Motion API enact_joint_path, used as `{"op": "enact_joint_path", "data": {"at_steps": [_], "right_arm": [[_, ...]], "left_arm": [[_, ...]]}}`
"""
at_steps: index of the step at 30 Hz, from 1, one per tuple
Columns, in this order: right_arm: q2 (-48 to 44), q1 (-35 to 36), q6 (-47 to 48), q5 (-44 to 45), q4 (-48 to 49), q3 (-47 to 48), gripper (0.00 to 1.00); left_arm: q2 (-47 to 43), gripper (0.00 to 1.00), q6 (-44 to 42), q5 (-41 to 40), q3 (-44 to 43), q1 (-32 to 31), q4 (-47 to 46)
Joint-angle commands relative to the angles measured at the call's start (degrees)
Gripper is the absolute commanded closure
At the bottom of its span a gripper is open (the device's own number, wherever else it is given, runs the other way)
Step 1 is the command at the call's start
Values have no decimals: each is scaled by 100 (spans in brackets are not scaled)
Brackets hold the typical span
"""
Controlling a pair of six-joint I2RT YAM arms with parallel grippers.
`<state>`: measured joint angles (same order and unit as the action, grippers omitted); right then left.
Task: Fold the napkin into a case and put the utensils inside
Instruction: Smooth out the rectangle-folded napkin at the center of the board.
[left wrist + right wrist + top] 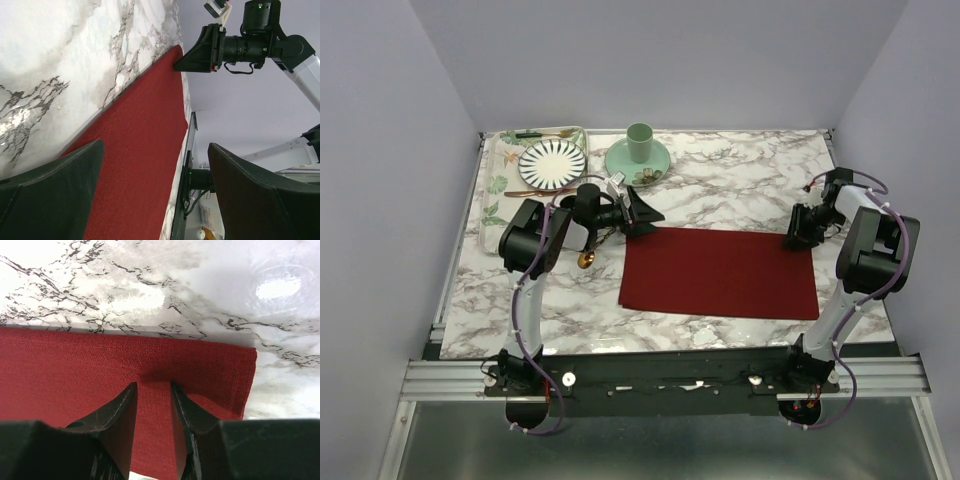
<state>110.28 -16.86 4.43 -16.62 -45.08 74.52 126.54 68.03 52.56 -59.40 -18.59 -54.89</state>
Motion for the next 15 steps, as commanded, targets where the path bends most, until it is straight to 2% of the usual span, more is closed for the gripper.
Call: {"op": "enact_joint_path", "data": {"at_steps": [1,3,5,6,7,9,10,13,14,15], "right_arm": [[82,-36,120,28,-159,106,59],[3,-28,155,-315,-203,159,56],[-147,-10,181,-612,-352,291,54],[-243,-10,181,-684,-405,317,52],[-322,-10,173,-771,-518,344,51],[-638,-10,225,-1036,-624,370,46],[-735,-1,225,-1062,-721,370,44],[-1104,-10,304,-1010,-827,326,36],[-1175,-10,348,-923,-862,317,33],[-1288,-10,348,-896,-880,283,29]], "left_arm": [[-400,1,-404,62,253,250,435],[-726,1,-884,-8,279,242,803],[-1314,1,-1412,-192,262,233,1863],[-1551,1,-2355,-376,157,242,2495],[-2015,1,-2773,-1004,69,233,3937],[-2430,1,-3425,-1500,-45,207,4975],[-2841,1,-3863,-2199,-37,146,5832],[-3484,2,-4000,-2941,287,40,6768],[-3565,5,-4051,-3536,367,-117,6981],[-3610,8,-4130,-3777,385,-232,7227]]}}
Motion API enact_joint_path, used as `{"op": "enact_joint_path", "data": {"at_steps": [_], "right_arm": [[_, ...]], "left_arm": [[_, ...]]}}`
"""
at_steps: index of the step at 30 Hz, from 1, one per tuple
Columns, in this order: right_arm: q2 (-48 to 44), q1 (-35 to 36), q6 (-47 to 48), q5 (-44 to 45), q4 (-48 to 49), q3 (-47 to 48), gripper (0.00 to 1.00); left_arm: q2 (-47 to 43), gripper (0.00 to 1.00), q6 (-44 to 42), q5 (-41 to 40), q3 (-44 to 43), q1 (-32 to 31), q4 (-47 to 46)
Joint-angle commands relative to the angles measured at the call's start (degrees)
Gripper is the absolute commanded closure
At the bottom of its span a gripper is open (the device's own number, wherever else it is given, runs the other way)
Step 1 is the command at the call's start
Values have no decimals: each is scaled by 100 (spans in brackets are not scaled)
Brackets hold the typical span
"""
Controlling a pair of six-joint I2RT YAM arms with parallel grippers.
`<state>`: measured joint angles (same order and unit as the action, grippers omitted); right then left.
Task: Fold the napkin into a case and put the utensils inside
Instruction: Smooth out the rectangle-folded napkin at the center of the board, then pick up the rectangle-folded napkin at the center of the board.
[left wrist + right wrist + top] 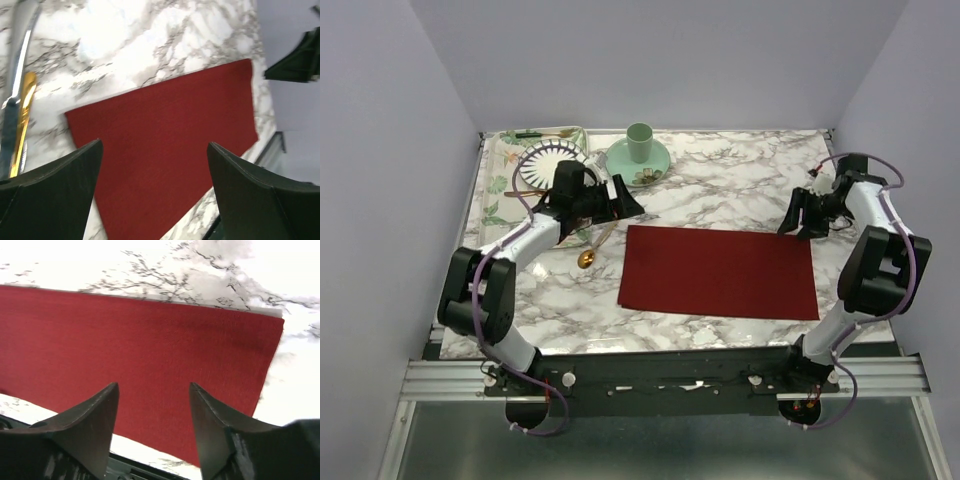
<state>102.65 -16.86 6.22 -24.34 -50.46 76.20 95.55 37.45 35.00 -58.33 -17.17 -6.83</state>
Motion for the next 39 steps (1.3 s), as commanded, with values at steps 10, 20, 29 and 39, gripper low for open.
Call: {"op": "enact_joint_path", "data": {"at_steps": [10,20,29,39], "right_arm": [[-896,-28,222,667,-518,-88,26],[-905,-159,318,658,-571,-115,25],[-826,-300,363,615,-509,-229,25],[-773,-397,363,579,-509,-211,25]], "left_arm": [[-240,31,-959,-3667,164,-1315,3063],[588,26,-933,-3500,-443,-1543,3390],[798,31,-722,-3307,-496,-1913,3338],[1703,65,-686,-4141,-1346,-2124,3943]]}}
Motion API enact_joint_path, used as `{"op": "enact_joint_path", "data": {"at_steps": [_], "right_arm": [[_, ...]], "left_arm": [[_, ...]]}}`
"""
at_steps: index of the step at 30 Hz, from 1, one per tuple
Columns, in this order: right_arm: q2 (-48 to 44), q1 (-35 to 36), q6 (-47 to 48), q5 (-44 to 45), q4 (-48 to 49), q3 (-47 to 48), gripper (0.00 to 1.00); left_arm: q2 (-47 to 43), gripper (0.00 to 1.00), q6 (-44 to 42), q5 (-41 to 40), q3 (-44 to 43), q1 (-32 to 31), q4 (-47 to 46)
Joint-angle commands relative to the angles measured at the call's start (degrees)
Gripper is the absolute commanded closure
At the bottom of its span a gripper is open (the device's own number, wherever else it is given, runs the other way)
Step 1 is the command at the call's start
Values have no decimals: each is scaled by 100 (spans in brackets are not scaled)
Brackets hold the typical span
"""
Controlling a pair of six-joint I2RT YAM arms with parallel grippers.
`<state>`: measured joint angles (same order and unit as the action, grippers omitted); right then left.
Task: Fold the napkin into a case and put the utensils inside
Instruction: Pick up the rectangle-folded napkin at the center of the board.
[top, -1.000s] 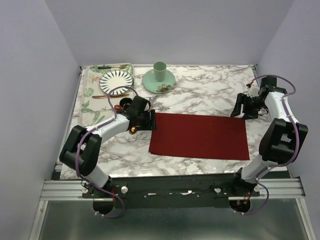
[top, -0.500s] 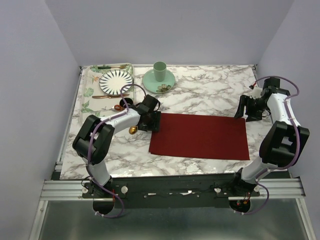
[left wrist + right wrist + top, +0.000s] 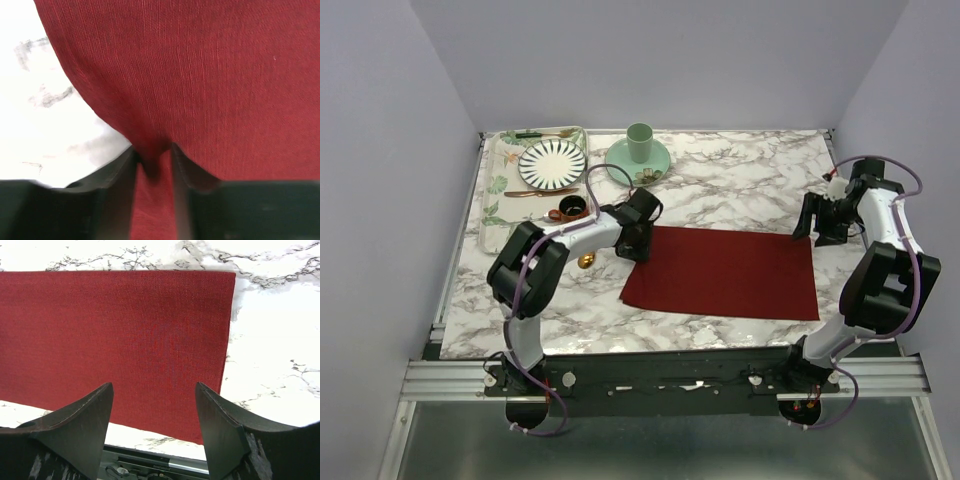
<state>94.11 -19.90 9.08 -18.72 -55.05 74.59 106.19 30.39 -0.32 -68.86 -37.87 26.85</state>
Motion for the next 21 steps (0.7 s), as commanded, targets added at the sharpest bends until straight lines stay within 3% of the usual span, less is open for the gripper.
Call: {"op": "enact_joint_path", "data": {"at_steps": [1,3,4,5,15,21], "right_arm": [[99,-145,76,9,-59,-41,25],[152,-198,85,-35,-68,-67,25],[161,-242,85,-61,-76,-84,25],[161,-260,129,-79,-76,-93,25],[117,-436,366,-351,-76,-366,25],[187,-471,436,-579,-129,-506,25]], "left_arm": [[753,74,-33,-714,-382,-54,628],[867,85,-243,-987,-610,-28,838],[938,98,-323,-1049,-646,-2,909],[947,100,-506,-1171,-655,33,979],[-230,100,-1571,-1146,-320,482,742],[-371,100,-1589,-137,-1013,447,1067]]}}
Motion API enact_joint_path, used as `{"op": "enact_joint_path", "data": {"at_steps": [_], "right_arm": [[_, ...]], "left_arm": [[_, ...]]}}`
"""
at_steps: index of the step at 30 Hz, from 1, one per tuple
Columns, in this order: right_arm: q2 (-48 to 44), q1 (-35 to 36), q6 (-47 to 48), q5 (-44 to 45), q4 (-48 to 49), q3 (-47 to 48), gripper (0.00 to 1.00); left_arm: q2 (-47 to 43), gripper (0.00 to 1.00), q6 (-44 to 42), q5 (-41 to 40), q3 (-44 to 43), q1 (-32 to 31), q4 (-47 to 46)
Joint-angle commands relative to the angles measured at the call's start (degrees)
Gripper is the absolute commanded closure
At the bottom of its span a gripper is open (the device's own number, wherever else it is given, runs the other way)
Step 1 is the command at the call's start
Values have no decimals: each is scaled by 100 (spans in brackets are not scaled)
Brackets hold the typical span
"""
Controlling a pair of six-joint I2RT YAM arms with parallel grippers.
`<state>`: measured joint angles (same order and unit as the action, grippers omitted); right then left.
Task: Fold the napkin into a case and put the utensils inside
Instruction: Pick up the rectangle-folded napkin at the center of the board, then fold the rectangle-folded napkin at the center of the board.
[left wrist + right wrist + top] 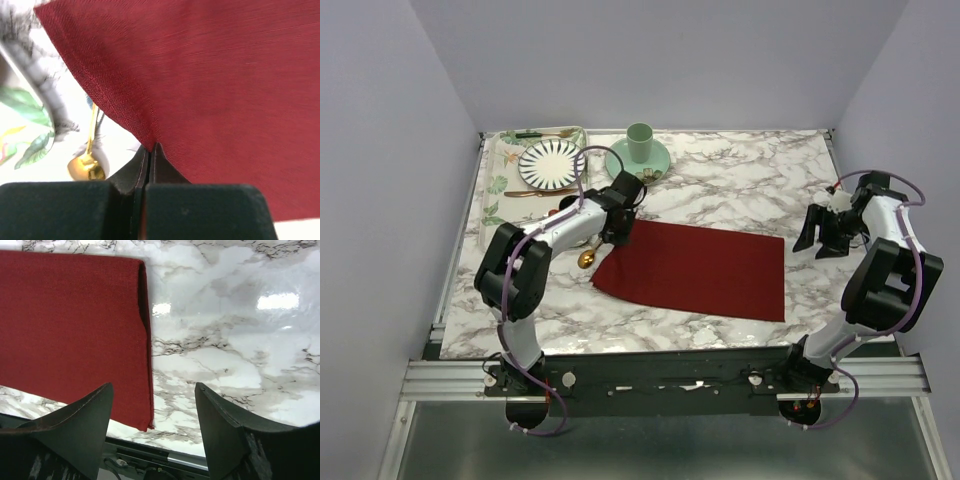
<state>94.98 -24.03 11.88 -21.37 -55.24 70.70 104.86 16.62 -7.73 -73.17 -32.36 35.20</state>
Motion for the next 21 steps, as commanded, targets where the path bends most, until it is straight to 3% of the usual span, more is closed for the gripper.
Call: {"op": "enact_joint_path", "data": {"at_steps": [1,9,21], "right_arm": [[108,-75,157,-333,-127,-126,25],[266,-172,288,-851,-452,102,25],[355,-251,596,-1519,-918,6,25]], "left_arm": [[-186,100,-160,719,-654,-130,250],[508,100,639,2027,-1787,-639,347],[1774,100,1440,2636,-3001,-1633,-347]]}}
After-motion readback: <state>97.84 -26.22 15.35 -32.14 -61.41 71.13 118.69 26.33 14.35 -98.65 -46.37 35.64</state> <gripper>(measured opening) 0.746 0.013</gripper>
